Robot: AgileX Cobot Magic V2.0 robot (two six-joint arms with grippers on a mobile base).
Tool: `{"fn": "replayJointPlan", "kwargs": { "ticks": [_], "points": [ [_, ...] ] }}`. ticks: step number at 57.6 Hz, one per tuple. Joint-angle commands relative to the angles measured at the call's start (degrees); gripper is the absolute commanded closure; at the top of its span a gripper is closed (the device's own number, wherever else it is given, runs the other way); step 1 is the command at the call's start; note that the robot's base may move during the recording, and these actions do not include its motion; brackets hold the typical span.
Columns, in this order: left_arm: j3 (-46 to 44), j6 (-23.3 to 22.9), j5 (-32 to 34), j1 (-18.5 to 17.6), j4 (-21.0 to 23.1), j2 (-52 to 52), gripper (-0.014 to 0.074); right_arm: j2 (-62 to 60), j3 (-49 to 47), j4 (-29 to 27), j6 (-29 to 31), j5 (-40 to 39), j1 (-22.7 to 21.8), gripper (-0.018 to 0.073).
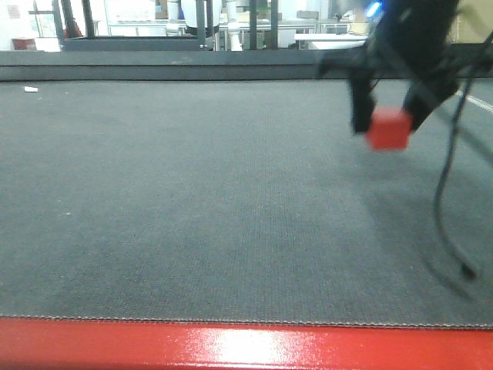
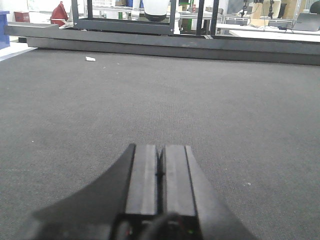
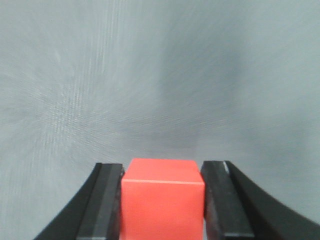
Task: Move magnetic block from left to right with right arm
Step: 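Close the right gripper on the red cube and lift it, then drive the base away from the first table holding the cube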
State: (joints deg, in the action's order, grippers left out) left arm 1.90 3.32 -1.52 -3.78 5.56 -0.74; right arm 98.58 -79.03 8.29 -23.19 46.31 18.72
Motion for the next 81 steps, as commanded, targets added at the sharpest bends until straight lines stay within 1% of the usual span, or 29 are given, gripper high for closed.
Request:
{"fn": "replayJointPlan", "kwargs": {
  "ticks": [1,5,10,19,31,41,64,73,81],
  "points": [
    [0.5,-0.3,4.8,0.1,0.3,-0.7,0.0722,-7.9,1.9,-1.5,7.7,-2.8,-2.7,0.0365],
    [0.5,-0.3,4.8,0.1,0.3,-0.7,0.0722,-12.0,6.0,-2.6,11.5,-4.2,-4.6,0.0365],
    [0.5,-0.3,4.8,0.1,0.3,-0.7,0.0722,-16.6,11.2,-2.8,14.5,-6.0,-6.8,0.0365],
    [0.5,-0.3,4.8,0.1,0.3,-0.7,0.0722,-25.8,21.4,-2.8,16.1,-9.6,-9.4,0.0365],
    [0.5,-0.3,4.8,0.1,0.3,-0.7,0.0722,-39.7,34.1,-2.8,18.7,-14.6,-9.6,0.0365],
    [0.5,-0.3,4.8,0.1,0.3,-0.7,0.0722,-52.4,40.8,-2.8,18.9,-15.4,-9.4,0.0365],
    [0.5,-0.3,4.8,0.1,0.3,-0.7,0.0722,-75.9,42.1,-2.8,18.9,-15.8,-9.3,0.0365],
    [0.5,-0.3,4.8,0.1,0.3,-0.7,0.0722,-81.5,42.1,-2.8,18.9,-15.9,-9.3,0.0365],
    [0.5,-0.3,4.8,0.1,0.3,-0.7,0.0722,-82.7,42.1,-2.8,18.9,-15.9,-9.3,0.0365]
  ]
}}
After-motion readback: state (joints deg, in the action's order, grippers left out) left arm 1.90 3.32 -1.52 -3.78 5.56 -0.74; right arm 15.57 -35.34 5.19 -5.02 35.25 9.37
